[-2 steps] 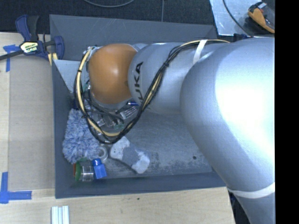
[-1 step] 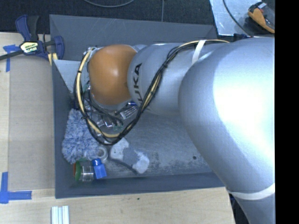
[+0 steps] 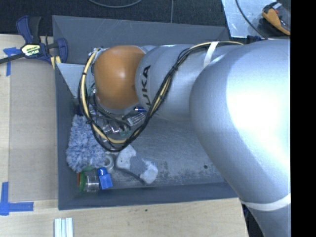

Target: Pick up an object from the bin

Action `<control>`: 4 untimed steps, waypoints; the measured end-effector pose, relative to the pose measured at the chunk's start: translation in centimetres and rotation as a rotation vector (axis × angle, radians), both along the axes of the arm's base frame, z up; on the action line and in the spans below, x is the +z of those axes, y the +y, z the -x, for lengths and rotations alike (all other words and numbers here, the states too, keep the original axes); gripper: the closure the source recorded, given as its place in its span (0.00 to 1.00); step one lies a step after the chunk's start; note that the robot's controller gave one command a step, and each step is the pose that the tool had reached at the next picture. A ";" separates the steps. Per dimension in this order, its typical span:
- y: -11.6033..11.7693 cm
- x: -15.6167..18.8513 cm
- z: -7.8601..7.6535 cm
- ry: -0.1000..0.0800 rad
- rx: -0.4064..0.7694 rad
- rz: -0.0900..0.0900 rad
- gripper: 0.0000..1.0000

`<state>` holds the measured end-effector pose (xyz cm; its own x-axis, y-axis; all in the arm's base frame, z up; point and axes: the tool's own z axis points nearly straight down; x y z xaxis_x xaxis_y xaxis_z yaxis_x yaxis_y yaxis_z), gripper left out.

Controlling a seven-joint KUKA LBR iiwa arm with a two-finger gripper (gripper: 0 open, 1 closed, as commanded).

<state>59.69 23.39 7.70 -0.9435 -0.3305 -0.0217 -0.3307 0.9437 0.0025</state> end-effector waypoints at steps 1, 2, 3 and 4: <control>0.0 0.1 0.1 0.000 -0.012 0.000 0.00; 0.0 0.6 -0.5 -0.014 -0.005 -0.006 1.00; 0.0 0.6 -0.5 -0.014 -0.006 -0.006 1.00; -0.1 2.8 -0.2 -0.007 -0.006 -0.002 1.00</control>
Offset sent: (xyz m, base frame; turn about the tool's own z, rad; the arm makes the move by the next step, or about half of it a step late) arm -0.0001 -0.0001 0.0001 0.0013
